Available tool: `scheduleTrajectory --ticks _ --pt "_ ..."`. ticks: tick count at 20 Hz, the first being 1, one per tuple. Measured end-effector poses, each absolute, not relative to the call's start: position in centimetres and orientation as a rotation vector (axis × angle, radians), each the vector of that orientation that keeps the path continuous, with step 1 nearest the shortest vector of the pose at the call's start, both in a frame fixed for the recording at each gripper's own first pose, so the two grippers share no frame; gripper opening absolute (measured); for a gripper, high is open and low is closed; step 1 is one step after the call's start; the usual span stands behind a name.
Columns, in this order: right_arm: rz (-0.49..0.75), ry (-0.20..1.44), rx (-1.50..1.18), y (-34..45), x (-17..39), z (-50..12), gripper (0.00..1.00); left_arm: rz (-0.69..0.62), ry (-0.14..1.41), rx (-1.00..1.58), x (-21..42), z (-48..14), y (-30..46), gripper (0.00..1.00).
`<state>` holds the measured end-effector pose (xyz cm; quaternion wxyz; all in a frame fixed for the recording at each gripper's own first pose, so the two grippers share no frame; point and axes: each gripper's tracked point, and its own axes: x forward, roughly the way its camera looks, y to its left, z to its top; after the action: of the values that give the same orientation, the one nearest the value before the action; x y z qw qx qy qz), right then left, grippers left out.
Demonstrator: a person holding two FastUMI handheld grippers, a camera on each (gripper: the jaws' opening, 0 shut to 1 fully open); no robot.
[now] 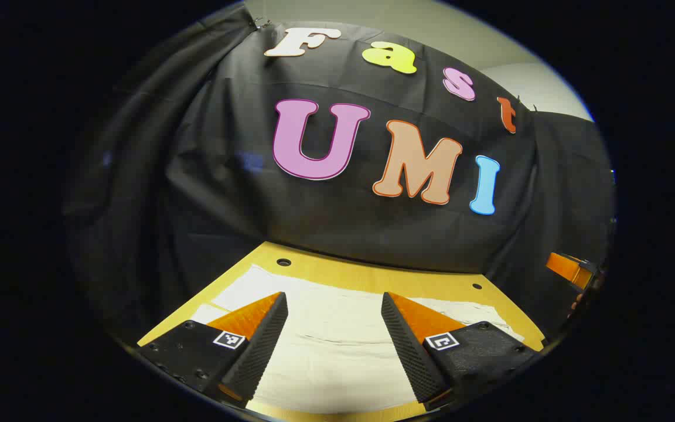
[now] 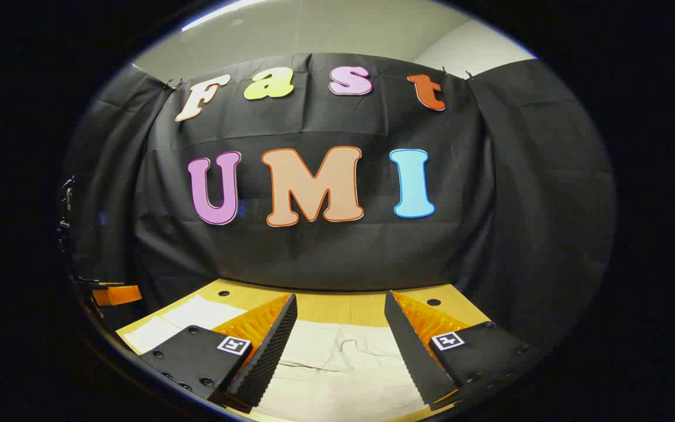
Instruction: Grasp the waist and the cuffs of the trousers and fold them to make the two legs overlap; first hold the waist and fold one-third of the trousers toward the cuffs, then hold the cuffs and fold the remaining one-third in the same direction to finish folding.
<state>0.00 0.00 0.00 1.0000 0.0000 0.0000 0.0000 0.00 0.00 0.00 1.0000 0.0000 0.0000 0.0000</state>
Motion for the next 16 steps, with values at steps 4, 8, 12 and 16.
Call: scheduleTrajectory --ticks 4,8,12,16 --pt "-0.01 0.013 -0.016 -0.6 -0.2 -0.3 0.92 0.013 0.005 -0.006 -0.2 -0.1 0.7 0.95" --pt "-0.016 0.018 -0.018 -0.8 -0.1 -0.2 0.92 0.019 0.012 0.005 -0.3 0.0 1.8 0.95" --pt "-0.028 0.014 -0.031 -0.5 -0.1 -0.1 0.92 0.014 0.024 0.035 -0.6 -0.2 2.7 0.96" --pt "-0.046 0.007 -0.018 -0.1 -0.5 -0.3 0.96 0.001 0.03 0.074 -1.0 -0.3 4.0 0.95"
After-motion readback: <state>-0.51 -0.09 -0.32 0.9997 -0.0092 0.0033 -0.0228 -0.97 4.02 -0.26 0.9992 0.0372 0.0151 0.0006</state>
